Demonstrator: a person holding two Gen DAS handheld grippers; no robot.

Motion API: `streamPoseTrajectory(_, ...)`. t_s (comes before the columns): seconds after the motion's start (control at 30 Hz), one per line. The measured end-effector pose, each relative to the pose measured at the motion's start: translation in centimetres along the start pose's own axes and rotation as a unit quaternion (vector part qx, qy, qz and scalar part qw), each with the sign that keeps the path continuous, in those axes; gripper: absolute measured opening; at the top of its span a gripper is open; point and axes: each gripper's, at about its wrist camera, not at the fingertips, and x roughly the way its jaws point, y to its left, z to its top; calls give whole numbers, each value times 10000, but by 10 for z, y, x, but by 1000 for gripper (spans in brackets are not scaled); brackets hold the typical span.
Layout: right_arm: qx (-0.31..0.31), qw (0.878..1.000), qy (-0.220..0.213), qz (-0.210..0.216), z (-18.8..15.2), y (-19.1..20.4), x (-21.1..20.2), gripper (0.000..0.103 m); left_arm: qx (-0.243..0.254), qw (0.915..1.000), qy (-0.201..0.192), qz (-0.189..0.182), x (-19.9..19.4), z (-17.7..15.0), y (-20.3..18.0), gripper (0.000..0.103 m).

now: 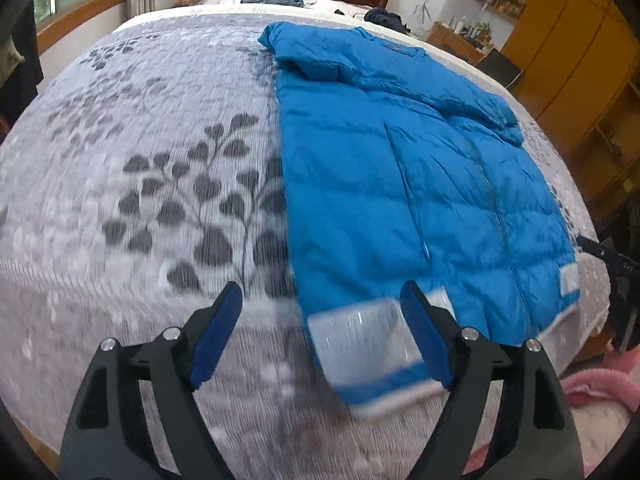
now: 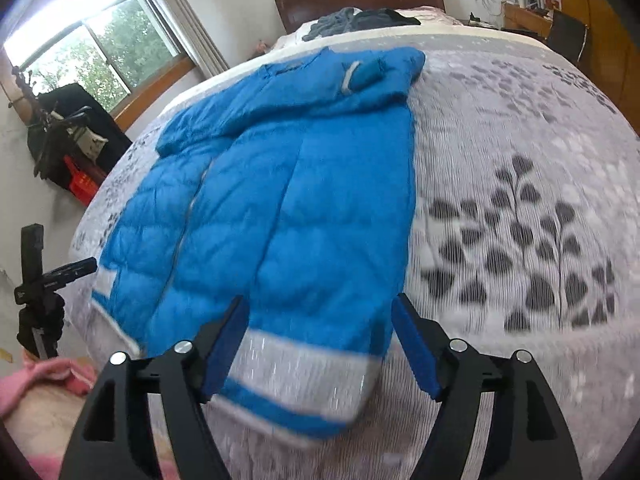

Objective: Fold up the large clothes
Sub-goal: 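Grasp the silver-dotted hem band with both tools, then lift the hem with both tools and fold it toward the collar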

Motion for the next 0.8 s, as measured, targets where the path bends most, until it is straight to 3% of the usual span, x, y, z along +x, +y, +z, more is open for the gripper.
streamPoseTrajectory(0.13, -8, 9999, 132, 27, -20, 2, 1, 80, -79, 9990, 220, -370, 10, -15, -4, 85)
streamPoseTrajectory(0.3, 150, 9992, 332, 169, -32, -4, 14, 80, -99, 9986, 301, -417, 22, -19, -9, 88)
streamPoseTrajectory(0.43, 312, 9977, 480, 372, -36, -6, 26, 78, -107, 9973, 419, -596, 25, -16, -18, 69)
streamPoseTrajectory(0.53, 276, 9979, 472, 343, -34, -4, 27, 70, -123, 9977, 437, -513, 26, -16, -21, 57)
streamPoseTrajectory(0.8, 248, 9974, 354, 577, -34, -5, 22, 27, -354, 9964, 336, -695, 21, -16, -18, 23)
